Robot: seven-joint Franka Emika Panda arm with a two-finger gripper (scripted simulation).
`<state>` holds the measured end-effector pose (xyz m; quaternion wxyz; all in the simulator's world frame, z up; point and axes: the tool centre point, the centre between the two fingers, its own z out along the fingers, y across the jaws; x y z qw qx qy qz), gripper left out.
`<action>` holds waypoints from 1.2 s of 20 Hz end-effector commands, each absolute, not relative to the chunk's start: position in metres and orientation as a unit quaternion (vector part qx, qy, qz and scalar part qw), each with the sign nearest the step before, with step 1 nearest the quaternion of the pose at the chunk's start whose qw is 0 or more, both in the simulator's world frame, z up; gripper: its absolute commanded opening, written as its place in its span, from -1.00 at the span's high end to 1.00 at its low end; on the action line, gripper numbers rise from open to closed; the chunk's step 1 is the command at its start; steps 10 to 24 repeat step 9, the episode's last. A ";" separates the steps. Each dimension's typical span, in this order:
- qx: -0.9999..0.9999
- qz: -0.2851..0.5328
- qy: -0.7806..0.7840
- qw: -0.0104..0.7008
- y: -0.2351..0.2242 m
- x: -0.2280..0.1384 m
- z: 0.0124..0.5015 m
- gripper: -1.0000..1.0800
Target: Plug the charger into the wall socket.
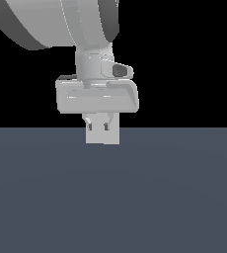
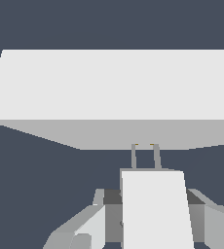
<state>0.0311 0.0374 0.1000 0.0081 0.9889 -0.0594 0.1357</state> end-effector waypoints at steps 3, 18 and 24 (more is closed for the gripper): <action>0.989 0.136 -0.059 0.008 0.036 0.043 0.100 1.00; 0.989 0.136 -0.060 0.008 0.036 0.046 0.100 1.00; 0.989 0.136 -0.060 0.008 0.036 0.046 0.100 1.00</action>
